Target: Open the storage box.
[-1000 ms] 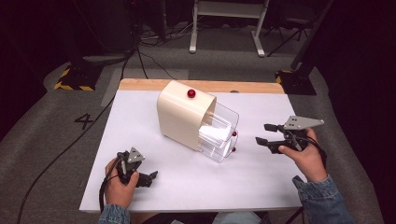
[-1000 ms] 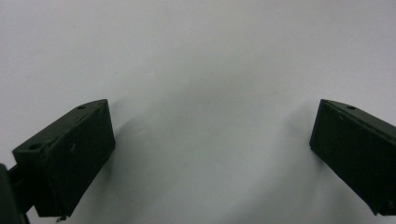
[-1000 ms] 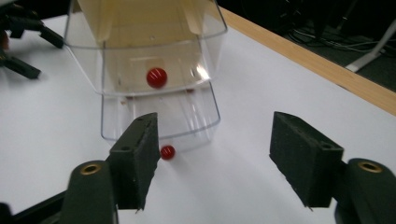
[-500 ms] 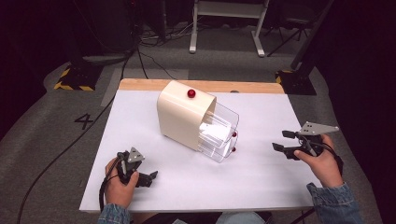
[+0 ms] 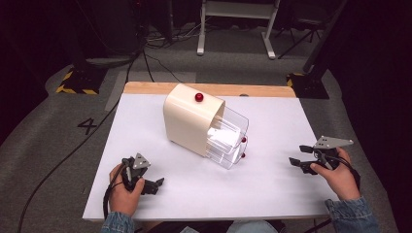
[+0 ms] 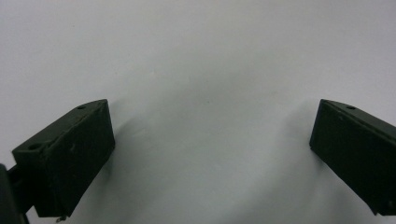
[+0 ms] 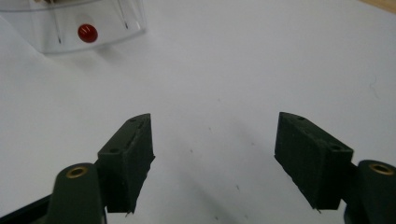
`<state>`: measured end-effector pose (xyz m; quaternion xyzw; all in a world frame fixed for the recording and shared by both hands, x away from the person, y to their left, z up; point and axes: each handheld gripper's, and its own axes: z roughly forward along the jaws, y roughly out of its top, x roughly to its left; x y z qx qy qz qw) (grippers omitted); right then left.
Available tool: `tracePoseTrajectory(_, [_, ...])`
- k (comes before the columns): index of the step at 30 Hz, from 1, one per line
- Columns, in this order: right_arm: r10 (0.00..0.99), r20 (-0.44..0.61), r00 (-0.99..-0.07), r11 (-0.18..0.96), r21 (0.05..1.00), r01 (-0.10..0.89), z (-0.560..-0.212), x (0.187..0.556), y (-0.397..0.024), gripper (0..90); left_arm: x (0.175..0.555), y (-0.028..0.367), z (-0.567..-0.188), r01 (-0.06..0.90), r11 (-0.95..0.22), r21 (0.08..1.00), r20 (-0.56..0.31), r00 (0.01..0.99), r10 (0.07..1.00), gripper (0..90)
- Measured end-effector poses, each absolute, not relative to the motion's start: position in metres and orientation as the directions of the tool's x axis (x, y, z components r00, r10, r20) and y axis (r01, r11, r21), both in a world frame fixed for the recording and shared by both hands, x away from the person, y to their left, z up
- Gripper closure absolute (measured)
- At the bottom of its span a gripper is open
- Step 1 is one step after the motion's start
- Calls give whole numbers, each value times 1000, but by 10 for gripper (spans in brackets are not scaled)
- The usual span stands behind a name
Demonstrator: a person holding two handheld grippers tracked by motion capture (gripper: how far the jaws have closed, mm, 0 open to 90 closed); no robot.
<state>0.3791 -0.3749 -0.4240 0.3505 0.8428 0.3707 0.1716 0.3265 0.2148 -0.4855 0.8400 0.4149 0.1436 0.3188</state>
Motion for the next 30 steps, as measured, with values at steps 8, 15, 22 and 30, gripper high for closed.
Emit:
tracePoseTrajectory(8, [714,-41,-699,511,712,481,-448,381,-380,279,326,215,-486,607,-449,655,-28,614,789,0])
tracePoseTrajectory(15, [707,-56,-705,529,704,474,-470,380,-380,229,326,215,-486,608,-449,655,-28,613,789,0])
tracePoseTrajectory(22, [729,-4,-684,474,724,501,-481,381,-384,150,326,215,-486,605,-453,655,-22,615,789,0])
tracePoseTrajectory(30, [731,-20,-682,483,721,496,-481,380,-383,146,326,215,-486,606,-452,654,-25,614,789,0])
